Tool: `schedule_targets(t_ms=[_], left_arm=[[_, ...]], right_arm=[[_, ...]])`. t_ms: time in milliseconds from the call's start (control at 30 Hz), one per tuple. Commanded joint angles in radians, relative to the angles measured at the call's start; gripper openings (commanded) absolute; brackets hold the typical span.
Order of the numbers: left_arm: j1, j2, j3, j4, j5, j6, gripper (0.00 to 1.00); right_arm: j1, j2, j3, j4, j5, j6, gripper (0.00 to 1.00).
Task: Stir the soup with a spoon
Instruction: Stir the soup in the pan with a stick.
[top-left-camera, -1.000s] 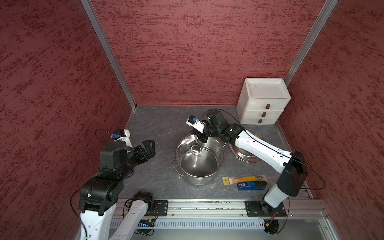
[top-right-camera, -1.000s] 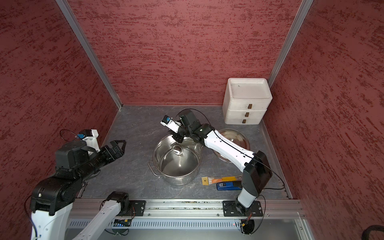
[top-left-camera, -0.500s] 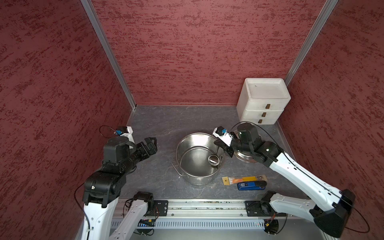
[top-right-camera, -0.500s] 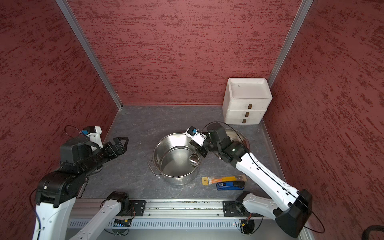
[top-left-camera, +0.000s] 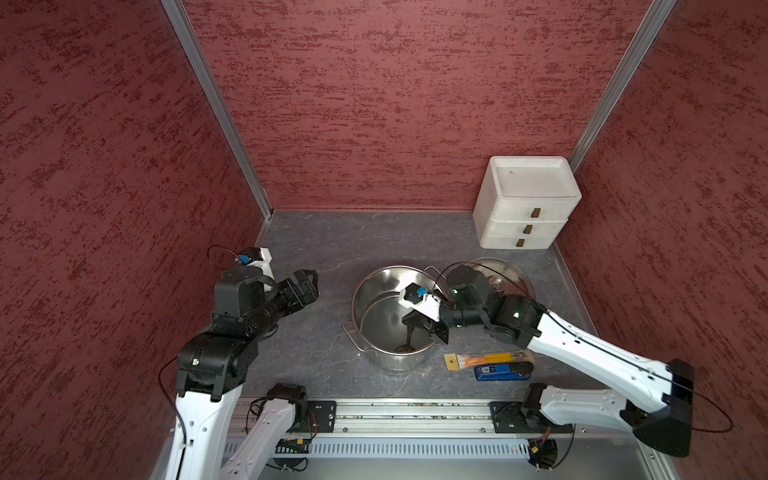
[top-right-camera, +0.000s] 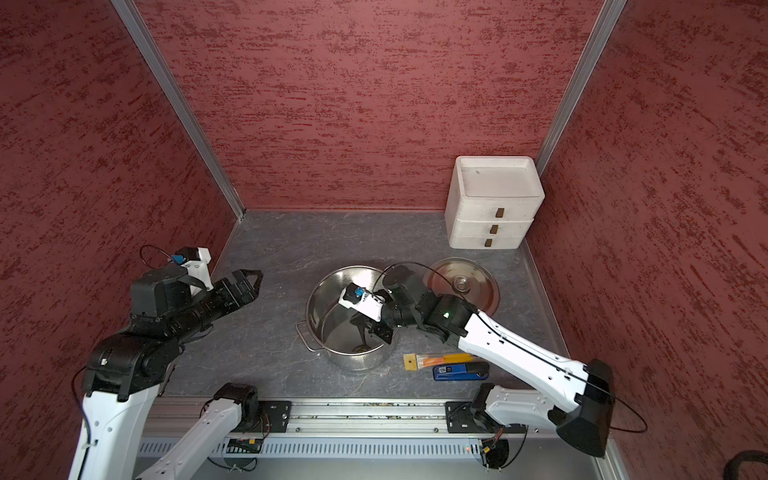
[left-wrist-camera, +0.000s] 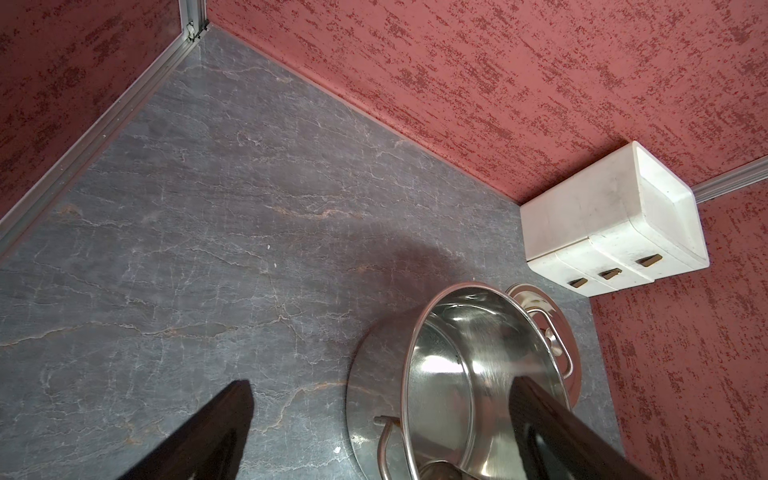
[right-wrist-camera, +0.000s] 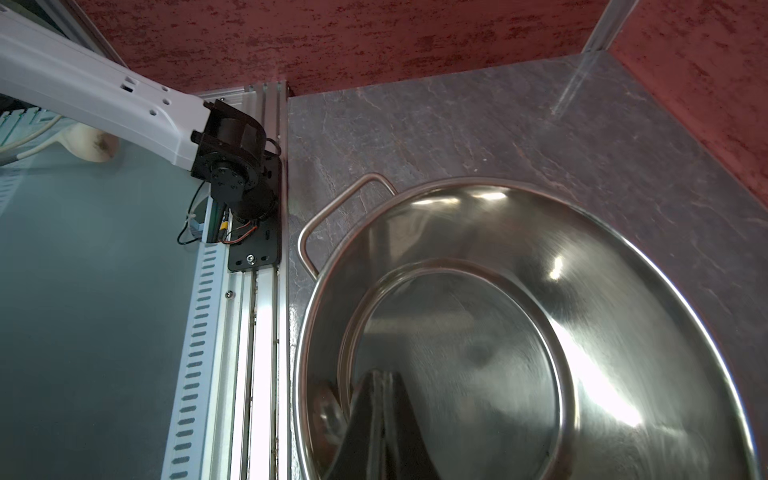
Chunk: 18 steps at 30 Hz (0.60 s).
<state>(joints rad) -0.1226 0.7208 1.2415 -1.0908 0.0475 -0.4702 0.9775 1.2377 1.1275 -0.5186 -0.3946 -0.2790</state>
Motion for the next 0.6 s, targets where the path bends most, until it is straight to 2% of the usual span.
schedule_targets(t_ms=[0,300,567], left_arm=[[0.004,-0.03,-0.014,0.016,0.001,0.006,1.0],[0.005,-0.08,-0.012,-0.011,0.022,0.021,1.0],[0.004,-0.095,0.001,0.011,0.091,0.057,1.0]], right_arm=[[0.032,0.079,0.075,0.064,-0.033,-0.035,0.0],[0.009,0.382,0.352,0.076,-0.023,-0.139,0.0],[-0.097,0.488,0.468,0.098,-0.053,-0.161,0.0]])
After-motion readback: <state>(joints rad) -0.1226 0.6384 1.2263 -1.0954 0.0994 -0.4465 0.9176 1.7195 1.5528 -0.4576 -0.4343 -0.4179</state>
